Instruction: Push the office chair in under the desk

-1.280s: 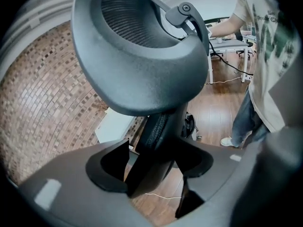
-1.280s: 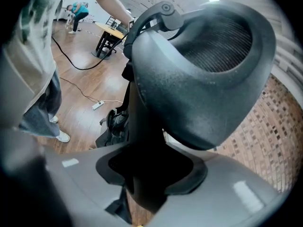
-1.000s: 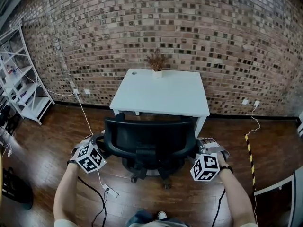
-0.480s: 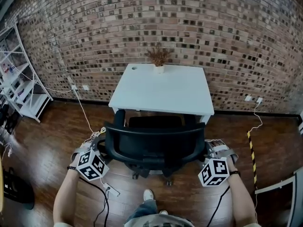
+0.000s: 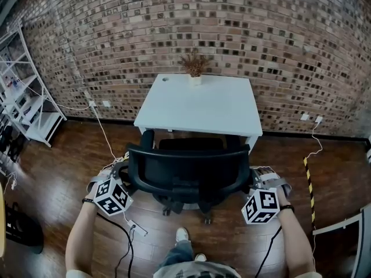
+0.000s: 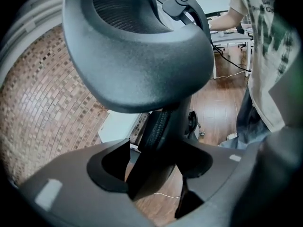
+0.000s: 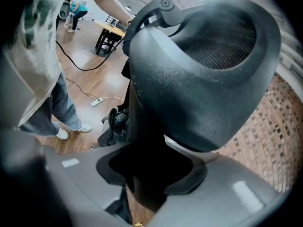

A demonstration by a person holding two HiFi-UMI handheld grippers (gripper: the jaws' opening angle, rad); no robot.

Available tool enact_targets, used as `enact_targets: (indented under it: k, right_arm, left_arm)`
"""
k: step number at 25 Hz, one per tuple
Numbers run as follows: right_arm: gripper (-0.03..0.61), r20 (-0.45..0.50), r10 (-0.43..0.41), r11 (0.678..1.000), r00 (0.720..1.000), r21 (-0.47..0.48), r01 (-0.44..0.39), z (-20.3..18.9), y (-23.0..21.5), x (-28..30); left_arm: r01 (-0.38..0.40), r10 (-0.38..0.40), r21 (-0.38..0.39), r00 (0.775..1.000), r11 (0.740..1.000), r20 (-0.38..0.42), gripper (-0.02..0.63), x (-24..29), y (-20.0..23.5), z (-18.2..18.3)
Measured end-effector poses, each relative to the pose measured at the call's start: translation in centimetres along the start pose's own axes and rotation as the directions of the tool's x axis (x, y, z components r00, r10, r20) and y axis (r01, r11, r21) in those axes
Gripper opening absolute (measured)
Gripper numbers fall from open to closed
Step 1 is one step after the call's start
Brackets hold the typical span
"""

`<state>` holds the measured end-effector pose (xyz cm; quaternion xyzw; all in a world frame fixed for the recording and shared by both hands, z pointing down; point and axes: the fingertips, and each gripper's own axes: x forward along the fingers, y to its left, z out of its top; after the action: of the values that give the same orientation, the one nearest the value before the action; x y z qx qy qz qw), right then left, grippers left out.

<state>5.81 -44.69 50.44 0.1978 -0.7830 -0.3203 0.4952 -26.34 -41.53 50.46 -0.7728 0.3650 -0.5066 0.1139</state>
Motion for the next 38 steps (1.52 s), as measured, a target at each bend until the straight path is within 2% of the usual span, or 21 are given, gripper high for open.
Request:
enact_targets:
  k: [8, 20, 25, 38]
  right_arm:
    - [0.173, -0.002, -0.007, 1.000, 1.000, 0.008, 0.007, 0.0, 1.0, -0.8]
    - [0.175, -0.003, -0.026, 1.000, 1.000, 0.010, 0.026, -0.2, 0.1, 0.4]
    - [0.176, -0.001, -0.054, 0.998, 0.999, 0.014, 0.054, -0.6, -1.3, 1.0]
    - [0.163, 0.010, -0.060, 0.997, 0.998, 0.046, 0.060, -2.3, -5.0, 4.7]
  left_arm:
    - [-0.013, 0.013, 0.001, 1.000, 1.000, -0.001, 0.305, -0.4, -0.7, 0.0]
    - [-0.037, 0.038, 0.014, 0.999, 0.999, -0.022, 0.304, 1.5, 0.6, -0.3]
    - [-0.054, 0.054, 0.020, 0.998, 0.998, -0.023, 0.302, 2.5, 2.2, 0.2]
    - [-0.026, 0.026, 0.043, 1.000, 0.999, -0.010, 0.301, 6.9, 6.6, 1.6]
